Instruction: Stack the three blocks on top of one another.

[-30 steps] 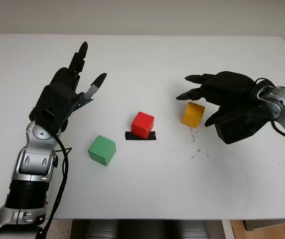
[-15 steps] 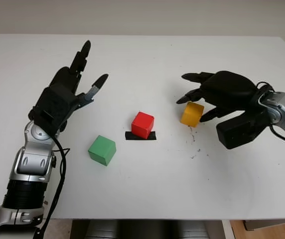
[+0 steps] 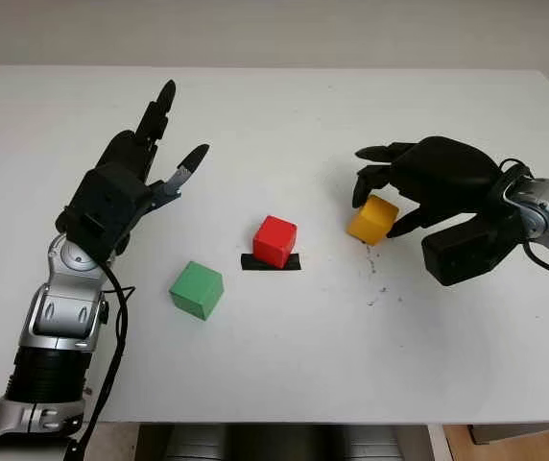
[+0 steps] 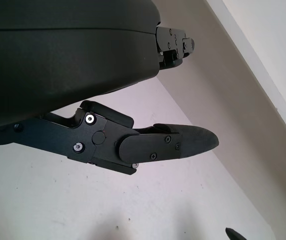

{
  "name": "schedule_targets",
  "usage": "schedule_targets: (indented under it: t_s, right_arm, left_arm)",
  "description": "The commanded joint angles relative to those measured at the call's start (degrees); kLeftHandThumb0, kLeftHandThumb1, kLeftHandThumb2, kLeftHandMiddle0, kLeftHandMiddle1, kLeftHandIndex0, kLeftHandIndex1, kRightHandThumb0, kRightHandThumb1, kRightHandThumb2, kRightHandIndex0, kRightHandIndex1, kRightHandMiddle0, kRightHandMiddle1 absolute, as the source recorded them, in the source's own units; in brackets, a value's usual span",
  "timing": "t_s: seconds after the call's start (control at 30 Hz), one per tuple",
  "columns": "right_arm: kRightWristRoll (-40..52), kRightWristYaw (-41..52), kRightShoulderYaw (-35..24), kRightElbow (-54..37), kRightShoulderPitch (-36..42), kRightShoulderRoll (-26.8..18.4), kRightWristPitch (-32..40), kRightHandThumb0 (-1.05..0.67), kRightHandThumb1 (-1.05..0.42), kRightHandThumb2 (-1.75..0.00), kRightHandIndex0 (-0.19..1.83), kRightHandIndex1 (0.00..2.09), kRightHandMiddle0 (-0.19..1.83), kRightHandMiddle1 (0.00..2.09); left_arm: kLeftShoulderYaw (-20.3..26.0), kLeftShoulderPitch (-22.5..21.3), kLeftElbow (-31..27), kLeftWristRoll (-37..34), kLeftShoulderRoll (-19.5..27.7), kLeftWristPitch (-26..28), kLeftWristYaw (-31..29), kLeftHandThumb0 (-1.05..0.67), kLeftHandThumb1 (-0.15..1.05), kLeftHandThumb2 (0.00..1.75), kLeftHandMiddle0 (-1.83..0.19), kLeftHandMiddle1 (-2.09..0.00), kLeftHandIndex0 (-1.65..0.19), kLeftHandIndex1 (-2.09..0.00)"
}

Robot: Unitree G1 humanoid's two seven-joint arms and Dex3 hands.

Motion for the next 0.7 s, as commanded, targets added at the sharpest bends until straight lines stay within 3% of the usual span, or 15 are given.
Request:
schedule_targets:
  t_s: [0.0, 0.33, 0.67]
  right_arm:
    - [1.41, 0.98, -0.43, 0.47, -1.17, -0.12, 0.12, -0.41, -0.98, -0.05, 0.25, 0.05, 0.44, 1.24]
    - [24.19, 22.22, -10.42, 0.82, 0.24, 4.80, 8.39, -0.37, -0.97, -0.05, 0.22, 0.04, 0.41, 1.27]
    - [37.32, 32.20, -17.92, -10.90, 3.89, 8.41, 24.46, -0.42, -0.96, -0.05, 0.24, 0.06, 0.35, 1.39]
  left_arm:
    - [-0.20, -0.40, -0.18, 0.17, 0.38, -0.15, -0.03, -0.64, 1.05, 0.45, 0.12, -0.06, 0.08, -0.05]
    - [-0.35, 0.10, -0.19, 1.09, 0.34, -0.59, 0.31, -0.65, 1.05, 0.45, 0.09, -0.06, 0.06, -0.06]
    - [-0.60, -0.03, -0.33, 1.33, 0.15, 0.10, 0.23, -0.64, 1.05, 0.44, 0.09, -0.06, 0.06, -0.06]
